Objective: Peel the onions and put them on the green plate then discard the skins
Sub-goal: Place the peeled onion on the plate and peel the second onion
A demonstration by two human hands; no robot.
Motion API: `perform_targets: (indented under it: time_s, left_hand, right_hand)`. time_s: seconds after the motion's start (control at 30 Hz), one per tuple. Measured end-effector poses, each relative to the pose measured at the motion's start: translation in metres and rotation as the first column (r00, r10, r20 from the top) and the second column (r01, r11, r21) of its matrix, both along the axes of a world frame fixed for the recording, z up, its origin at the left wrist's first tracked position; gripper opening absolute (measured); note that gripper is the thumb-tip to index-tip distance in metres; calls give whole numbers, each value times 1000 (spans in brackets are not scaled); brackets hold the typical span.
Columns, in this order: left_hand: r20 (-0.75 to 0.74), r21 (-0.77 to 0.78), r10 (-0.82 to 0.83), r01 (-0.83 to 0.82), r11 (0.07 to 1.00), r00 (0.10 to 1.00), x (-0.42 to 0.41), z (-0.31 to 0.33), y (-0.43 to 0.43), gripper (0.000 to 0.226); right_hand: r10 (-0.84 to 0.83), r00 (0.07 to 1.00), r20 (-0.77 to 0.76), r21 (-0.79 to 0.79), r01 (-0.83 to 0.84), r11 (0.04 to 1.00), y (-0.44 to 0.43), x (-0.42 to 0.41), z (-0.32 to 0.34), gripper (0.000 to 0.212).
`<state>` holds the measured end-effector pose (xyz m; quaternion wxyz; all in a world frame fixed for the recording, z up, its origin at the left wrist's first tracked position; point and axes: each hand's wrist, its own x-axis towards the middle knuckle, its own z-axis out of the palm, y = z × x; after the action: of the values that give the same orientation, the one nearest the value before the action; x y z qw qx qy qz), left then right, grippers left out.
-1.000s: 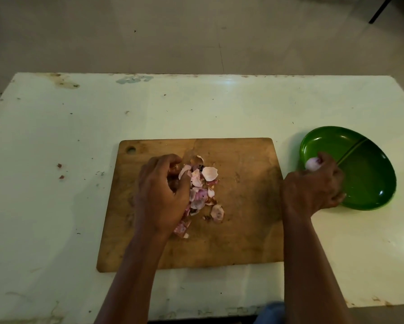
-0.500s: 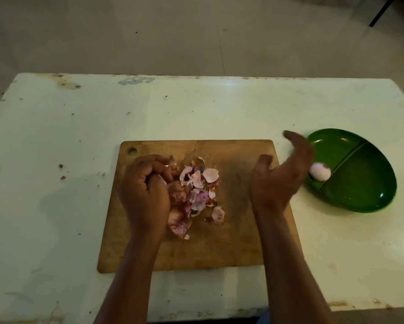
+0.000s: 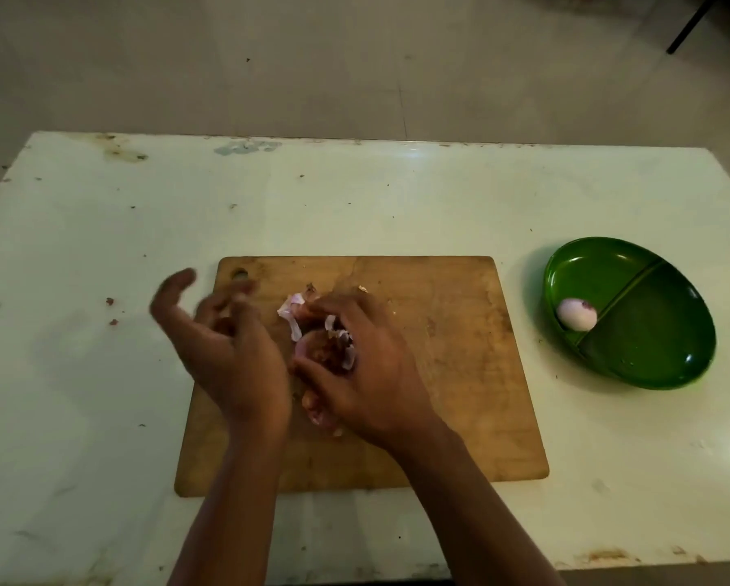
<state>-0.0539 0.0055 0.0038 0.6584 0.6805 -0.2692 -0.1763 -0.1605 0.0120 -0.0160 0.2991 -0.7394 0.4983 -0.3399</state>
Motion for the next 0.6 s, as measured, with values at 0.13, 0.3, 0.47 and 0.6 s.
perform_targets:
  time_s: [0.13,0.3,0.47,0.6]
  left_hand:
    - [165,75,-4,-8,997,986,-1,-1,1,62]
    - [142,45,-22,16,999,990,-3,-4,0,46]
    - [127,-48,-23,29,998,992,-4,-2,-1,33]
    - [132,-149,-88,107,983,987,-4,-1,-1,10]
  right_hand:
    - [64,984,-165,13,-62,998,3,5,-7,68]
    - [119,955,-271,76,-102,992,3,2,-8,74]
    - [60,988,-143,74,-50,996,-2,-3,-4,64]
    - [-98,990,103,13,97,995,-6,-4,-2,51]
